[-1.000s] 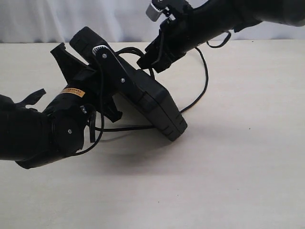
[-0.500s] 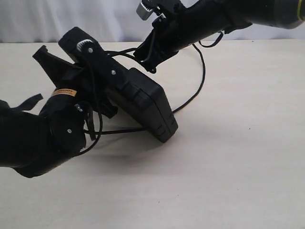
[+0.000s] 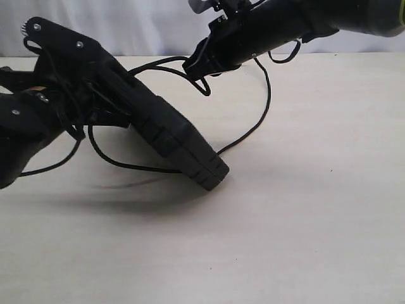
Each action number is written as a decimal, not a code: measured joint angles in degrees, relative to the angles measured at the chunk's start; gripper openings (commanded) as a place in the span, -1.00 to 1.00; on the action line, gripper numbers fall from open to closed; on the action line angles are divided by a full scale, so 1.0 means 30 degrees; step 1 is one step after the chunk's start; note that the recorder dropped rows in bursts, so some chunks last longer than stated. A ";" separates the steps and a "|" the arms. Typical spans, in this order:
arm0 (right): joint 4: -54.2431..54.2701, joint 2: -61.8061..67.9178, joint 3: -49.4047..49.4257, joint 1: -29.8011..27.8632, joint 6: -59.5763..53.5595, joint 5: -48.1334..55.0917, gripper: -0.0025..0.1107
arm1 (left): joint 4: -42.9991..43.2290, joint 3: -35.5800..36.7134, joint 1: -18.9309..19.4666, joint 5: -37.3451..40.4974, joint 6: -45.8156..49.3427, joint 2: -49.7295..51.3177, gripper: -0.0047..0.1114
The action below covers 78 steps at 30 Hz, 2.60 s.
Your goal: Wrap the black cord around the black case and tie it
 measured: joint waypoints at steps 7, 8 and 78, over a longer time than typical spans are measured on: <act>-0.0031 -0.0208 -0.0185 0.0000 0.1141 -0.0127 -0.88 | -0.2004 0.0000 0.0962 0.1324 0.1115 -0.1241 -0.66; -0.0031 -0.0208 -0.0359 0.0000 0.1427 -0.0127 -0.88 | -0.1810 0.0000 0.0962 0.1743 0.1232 -0.1577 -0.66; -0.0732 -0.0208 -0.1481 0.0039 0.1002 -0.0340 -0.88 | -0.5154 -0.5320 0.7109 1.9417 1.6259 0.4603 -0.30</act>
